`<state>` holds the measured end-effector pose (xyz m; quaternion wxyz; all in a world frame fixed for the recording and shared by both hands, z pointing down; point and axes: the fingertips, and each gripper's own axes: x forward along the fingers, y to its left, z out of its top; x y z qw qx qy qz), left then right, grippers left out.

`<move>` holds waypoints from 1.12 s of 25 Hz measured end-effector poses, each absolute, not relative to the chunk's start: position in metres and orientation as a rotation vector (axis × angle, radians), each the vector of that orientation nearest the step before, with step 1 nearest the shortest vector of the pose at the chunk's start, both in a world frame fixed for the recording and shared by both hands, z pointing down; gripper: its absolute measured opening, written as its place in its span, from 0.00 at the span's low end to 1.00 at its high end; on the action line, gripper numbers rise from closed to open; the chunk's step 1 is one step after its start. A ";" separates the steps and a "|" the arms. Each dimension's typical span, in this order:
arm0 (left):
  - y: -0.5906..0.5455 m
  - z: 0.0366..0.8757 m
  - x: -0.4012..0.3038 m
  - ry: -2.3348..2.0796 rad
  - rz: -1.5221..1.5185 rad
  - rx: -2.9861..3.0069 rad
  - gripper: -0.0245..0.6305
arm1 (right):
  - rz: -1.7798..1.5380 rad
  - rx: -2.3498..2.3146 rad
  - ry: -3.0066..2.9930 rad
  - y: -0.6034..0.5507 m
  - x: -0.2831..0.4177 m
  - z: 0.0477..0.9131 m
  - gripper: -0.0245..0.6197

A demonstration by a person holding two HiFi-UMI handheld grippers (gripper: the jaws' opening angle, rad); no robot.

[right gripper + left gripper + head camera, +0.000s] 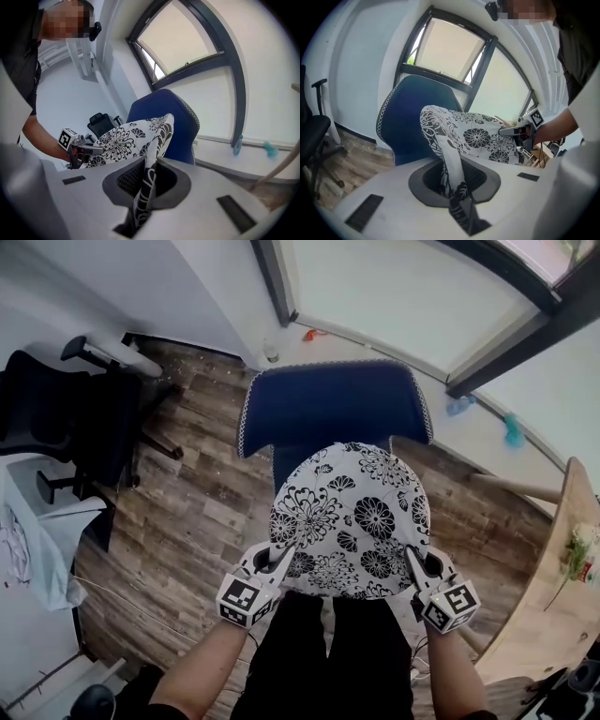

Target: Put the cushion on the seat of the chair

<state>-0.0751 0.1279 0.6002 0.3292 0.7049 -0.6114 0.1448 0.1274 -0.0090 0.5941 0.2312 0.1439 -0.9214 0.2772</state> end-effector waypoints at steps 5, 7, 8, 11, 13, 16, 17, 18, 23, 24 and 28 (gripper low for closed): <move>0.129 0.602 -0.079 -1.602 0.389 1.801 0.10 | 0.760 0.371 -2.523 -0.017 0.130 0.593 0.10; 0.127 0.583 -0.075 -1.596 0.369 1.806 0.10 | 0.730 0.343 -2.516 -0.015 0.130 0.571 0.10; 0.127 0.575 -0.073 -1.591 0.362 1.815 0.10 | 0.729 0.341 -2.511 -0.014 0.130 0.564 0.10; 0.128 0.565 -0.067 -1.567 0.352 1.839 0.10 | 0.810 0.392 -2.487 -0.013 0.129 0.554 0.10; 0.127 0.552 -0.066 -1.555 0.342 1.838 0.10 | 0.816 0.421 -2.461 -0.013 0.128 0.537 0.10; 0.127 0.531 -0.065 -1.551 0.328 1.834 0.10 | 0.788 0.415 -2.440 -0.008 0.124 0.511 0.10; 0.127 0.528 -0.065 -1.550 0.326 1.833 0.10 | 0.787 0.405 -2.440 -0.006 0.122 0.507 0.10; 0.127 0.529 -0.066 -1.550 0.324 1.829 0.10 | 0.787 0.392 -2.440 -0.004 0.120 0.505 0.10; 0.128 0.538 -0.071 -1.542 0.305 1.818 0.10 | 0.807 0.344 -2.427 0.002 0.111 0.505 0.10; 0.127 0.541 -0.073 -1.539 0.301 1.816 0.10 | 0.807 0.341 -2.420 0.001 0.110 0.507 0.10; 0.131 0.550 -0.070 -1.520 0.291 1.799 0.10 | 0.841 0.326 -2.388 0.001 0.113 0.514 0.10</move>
